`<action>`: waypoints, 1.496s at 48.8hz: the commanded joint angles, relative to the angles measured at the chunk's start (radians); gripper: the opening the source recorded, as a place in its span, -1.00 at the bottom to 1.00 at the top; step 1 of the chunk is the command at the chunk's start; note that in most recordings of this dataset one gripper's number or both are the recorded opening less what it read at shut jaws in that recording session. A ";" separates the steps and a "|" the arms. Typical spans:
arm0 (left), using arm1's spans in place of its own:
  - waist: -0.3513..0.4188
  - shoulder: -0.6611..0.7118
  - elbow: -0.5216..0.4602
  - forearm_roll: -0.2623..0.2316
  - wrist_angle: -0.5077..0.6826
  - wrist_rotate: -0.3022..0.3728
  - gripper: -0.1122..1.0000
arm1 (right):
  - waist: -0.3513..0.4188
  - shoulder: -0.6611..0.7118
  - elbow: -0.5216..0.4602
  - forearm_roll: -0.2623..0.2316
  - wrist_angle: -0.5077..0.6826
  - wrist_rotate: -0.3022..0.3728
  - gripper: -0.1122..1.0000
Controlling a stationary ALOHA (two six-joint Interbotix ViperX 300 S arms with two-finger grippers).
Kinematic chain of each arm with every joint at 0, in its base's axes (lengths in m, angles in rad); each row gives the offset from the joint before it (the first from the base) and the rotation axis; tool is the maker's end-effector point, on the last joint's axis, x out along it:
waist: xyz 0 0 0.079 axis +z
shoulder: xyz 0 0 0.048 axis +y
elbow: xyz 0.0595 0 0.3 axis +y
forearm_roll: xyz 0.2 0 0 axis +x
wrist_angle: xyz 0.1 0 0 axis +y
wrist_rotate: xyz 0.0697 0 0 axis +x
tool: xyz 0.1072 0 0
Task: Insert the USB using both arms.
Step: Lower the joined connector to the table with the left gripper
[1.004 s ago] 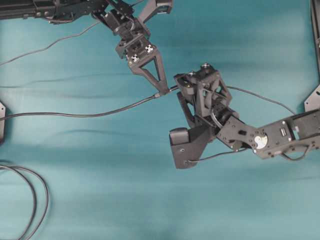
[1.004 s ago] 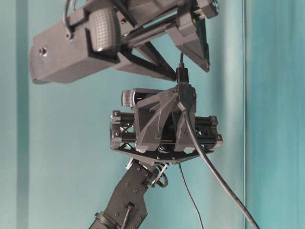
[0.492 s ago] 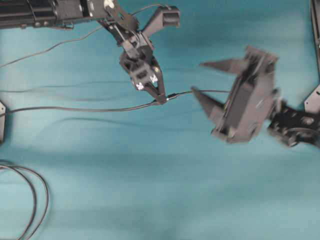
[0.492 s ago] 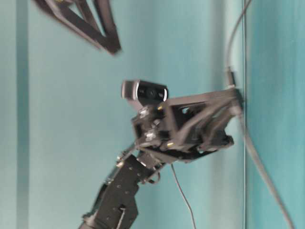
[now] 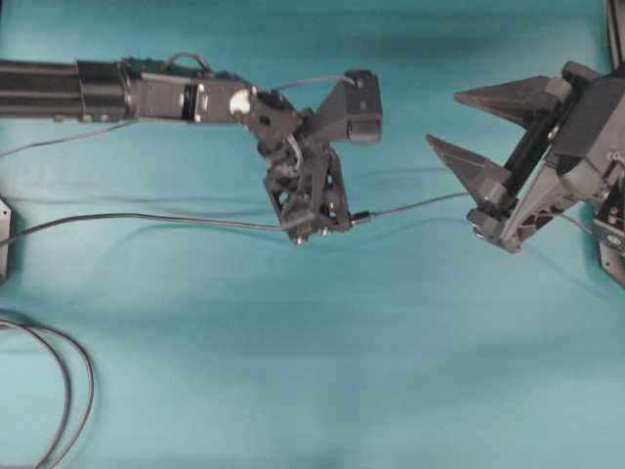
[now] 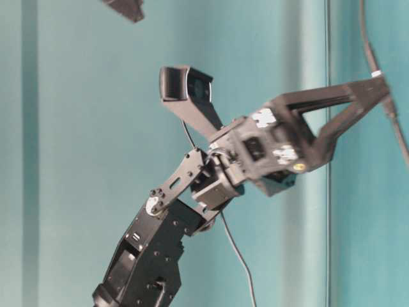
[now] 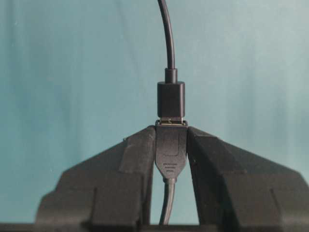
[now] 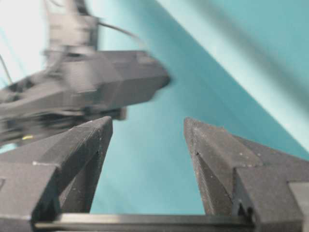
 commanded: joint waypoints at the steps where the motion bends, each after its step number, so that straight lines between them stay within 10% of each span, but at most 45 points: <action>1: -0.031 -0.009 -0.008 0.044 -0.023 -0.012 -0.63 | 0.002 -0.011 0.000 0.002 0.002 0.021 0.43; 31: -0.110 0.064 -0.071 0.514 0.012 -0.310 -0.63 | 0.000 -0.011 0.018 0.048 -0.002 0.074 0.43; 55: -0.132 0.049 -0.077 0.531 0.018 -0.357 -0.59 | 0.000 -0.011 0.018 0.048 -0.025 0.074 0.43; 73: -0.132 0.009 -0.071 0.531 0.032 -0.360 0.77 | 0.002 -0.011 0.020 0.048 -0.041 0.074 0.43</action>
